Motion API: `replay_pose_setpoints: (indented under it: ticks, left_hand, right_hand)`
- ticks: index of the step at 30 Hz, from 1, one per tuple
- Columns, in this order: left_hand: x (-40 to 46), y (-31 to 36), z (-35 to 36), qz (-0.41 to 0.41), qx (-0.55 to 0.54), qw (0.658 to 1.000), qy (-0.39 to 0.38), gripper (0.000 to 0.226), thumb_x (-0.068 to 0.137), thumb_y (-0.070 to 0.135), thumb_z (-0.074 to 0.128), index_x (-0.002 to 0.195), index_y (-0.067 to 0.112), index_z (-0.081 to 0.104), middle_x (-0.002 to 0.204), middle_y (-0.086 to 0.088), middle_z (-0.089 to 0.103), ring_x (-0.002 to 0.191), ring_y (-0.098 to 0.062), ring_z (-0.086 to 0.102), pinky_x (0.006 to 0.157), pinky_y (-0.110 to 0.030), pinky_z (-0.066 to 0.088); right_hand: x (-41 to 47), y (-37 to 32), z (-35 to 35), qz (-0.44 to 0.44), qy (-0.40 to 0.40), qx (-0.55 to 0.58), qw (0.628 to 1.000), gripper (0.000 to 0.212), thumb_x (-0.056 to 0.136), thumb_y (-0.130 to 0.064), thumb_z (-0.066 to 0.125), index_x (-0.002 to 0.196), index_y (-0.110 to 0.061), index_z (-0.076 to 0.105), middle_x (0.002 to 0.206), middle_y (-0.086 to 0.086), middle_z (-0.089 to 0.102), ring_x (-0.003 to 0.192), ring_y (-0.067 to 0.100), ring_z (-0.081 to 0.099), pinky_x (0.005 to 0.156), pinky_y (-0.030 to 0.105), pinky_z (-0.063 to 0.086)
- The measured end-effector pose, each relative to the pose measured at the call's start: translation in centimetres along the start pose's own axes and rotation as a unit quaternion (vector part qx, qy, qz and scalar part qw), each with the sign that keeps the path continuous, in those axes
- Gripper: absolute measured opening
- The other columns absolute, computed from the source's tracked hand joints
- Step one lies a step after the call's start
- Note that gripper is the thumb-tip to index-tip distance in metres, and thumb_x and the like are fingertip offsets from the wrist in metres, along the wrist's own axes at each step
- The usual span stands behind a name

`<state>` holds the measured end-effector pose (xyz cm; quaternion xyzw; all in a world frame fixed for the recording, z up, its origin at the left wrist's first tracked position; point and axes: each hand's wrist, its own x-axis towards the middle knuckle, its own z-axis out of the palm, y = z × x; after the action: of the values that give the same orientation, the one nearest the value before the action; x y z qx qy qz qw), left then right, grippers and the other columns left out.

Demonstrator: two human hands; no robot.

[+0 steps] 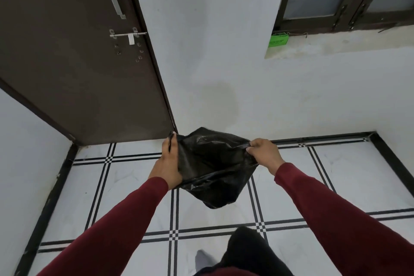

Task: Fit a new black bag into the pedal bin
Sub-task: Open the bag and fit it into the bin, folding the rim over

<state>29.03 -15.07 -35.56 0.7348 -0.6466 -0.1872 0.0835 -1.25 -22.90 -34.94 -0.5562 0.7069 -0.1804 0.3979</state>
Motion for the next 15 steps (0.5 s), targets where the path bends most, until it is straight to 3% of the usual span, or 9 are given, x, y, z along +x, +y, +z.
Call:
replay_pose_setpoints:
  ticks: [4, 7, 9, 15]
  left_hand:
    - [1.8, -1.2, 0.3, 0.005, -0.050, 0.998, -0.044, 0.127, 0.073, 0.012, 0.076, 0.161, 0.031, -0.015, 0.166, 0.007, -0.002, 0.095, -0.035, 0.068, 0.084, -0.038, 0.057]
    - [3.2, -2.1, 0.7, 0.001, -0.080, 0.995, -0.065, 0.127, 0.072, 0.013, 0.078, 0.162, 0.028, -0.010, 0.168, 0.006, 0.001, 0.118, -0.032, 0.063, 0.093, -0.031, 0.054]
    - [4.0, -2.6, 1.0, -0.006, -0.101, 0.992, -0.070, 0.125, 0.072, 0.014, 0.078, 0.163, 0.026, -0.007, 0.169, 0.006, 0.001, 0.124, -0.030, 0.061, 0.096, -0.029, 0.052]
    - [5.2, -3.4, 1.1, -0.014, -0.126, 0.989, -0.073, 0.122, 0.073, 0.031, 0.082, 0.164, 0.027, 0.000, 0.169, 0.004, 0.005, 0.130, -0.030, 0.056, 0.107, -0.033, 0.048]
  right_hand:
    - [1.3, -0.1, 2.2, 0.060, 0.019, 0.080, 0.995, 0.019, 0.085, -0.012, 0.067, 0.100, -0.020, 0.058, 0.099, 0.006, 0.067, 0.090, 0.024, 0.063, 0.079, 0.037, 0.054]
    - [2.6, -0.3, 3.3, 0.076, 0.023, 0.128, 0.989, 0.025, 0.080, -0.005, 0.051, 0.087, -0.026, 0.062, 0.094, 0.004, 0.070, 0.083, 0.023, 0.064, 0.079, 0.042, 0.057]
    - [3.4, -0.8, 4.3, 0.097, 0.026, 0.157, 0.982, 0.024, 0.078, -0.003, 0.055, 0.084, -0.024, 0.066, 0.089, 0.000, 0.069, 0.083, 0.022, 0.064, 0.083, 0.040, 0.057]
    - [5.4, -1.3, 6.2, 0.171, 0.043, 0.208, 0.962, 0.005, 0.059, -0.019, 0.068, 0.061, -0.018, 0.063, 0.066, 0.004, 0.062, 0.067, 0.024, 0.059, 0.064, 0.035, 0.053]
